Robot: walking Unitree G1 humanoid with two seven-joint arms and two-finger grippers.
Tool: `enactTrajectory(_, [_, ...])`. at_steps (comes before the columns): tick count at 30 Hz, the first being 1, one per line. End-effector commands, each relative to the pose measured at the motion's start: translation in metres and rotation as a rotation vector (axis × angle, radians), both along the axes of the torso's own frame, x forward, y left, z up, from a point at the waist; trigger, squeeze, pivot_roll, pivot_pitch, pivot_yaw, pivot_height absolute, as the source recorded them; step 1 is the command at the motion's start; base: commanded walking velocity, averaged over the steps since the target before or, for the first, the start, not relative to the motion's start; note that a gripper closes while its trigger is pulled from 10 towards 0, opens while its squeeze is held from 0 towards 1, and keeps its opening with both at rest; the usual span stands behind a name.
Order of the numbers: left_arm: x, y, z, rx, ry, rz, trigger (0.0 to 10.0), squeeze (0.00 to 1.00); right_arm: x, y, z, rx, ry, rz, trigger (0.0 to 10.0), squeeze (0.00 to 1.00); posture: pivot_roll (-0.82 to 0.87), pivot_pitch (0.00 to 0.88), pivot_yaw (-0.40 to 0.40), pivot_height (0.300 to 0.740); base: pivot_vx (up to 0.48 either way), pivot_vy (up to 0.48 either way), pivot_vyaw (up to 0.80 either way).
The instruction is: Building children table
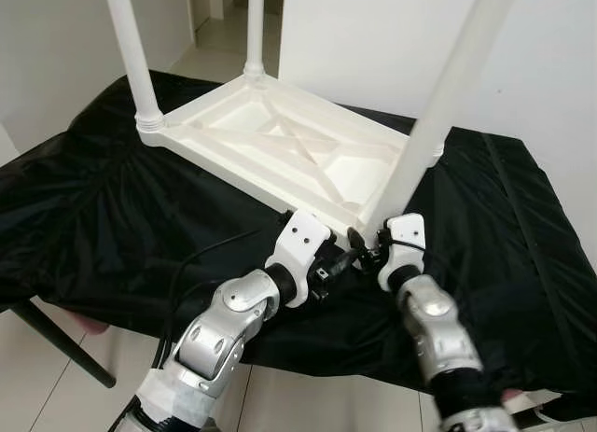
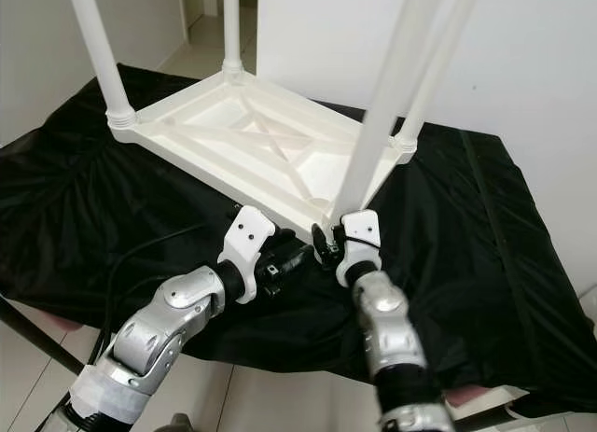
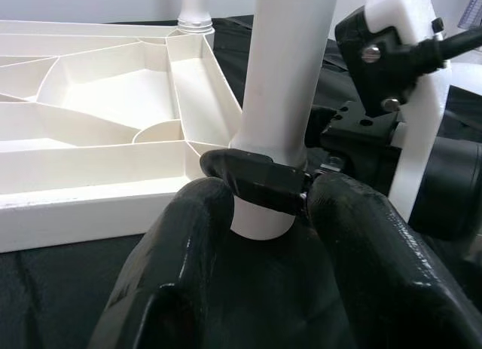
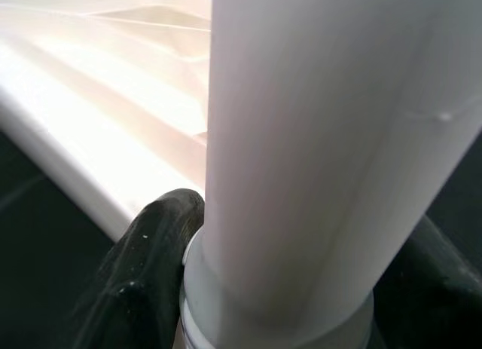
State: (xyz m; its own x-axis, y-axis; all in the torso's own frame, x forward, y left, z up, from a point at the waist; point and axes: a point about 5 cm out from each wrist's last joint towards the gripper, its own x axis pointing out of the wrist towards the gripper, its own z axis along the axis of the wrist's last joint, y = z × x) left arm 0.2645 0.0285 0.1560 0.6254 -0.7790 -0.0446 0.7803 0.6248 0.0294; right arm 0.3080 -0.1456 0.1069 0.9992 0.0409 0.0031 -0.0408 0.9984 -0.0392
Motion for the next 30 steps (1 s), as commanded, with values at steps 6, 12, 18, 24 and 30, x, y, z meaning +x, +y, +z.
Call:
enactTrajectory(6, [-0.005,-0.003,-0.001,-0.005,0.002,-0.061,10.0,0.00,-0.017,-0.007,-0.011,-0.017,0.033,-0.171,10.0,0.00,0.13,0.000,-0.079,0.740,0.000,0.000,0.00])
enactTrajectory(12, [-0.005,-0.001,-0.001,-0.003,0.003,-0.056,10.0,0.00,-0.014,-0.009,-0.002,0.015,-0.025,-0.133,10.0,1.00,0.13,0.000,-0.079,0.740,0.000,0.000,0.00])
enactTrajectory(18, [-0.006,-0.001,-0.002,-0.004,0.006,-0.058,10.0,0.00,-0.007,-0.008,0.009,0.051,-0.046,-0.018,10.0,1.00,0.13,0.000,-0.077,0.740,0.000,0.000,0.00])
enactTrajectory(24, [-0.005,-0.002,-0.002,-0.005,0.006,-0.059,10.0,0.00,0.001,-0.011,0.017,0.047,-0.043,0.124,10.0,0.00,0.12,0.000,-0.076,0.740,0.000,0.000,0.00])
enactTrajectory(30, [-0.004,-0.001,-0.002,0.000,0.004,-0.063,10.0,0.00,0.013,-0.020,0.023,-0.098,-0.020,0.427,10.0,0.00,0.12,0.000,-0.073,0.740,0.000,0.000,0.00])
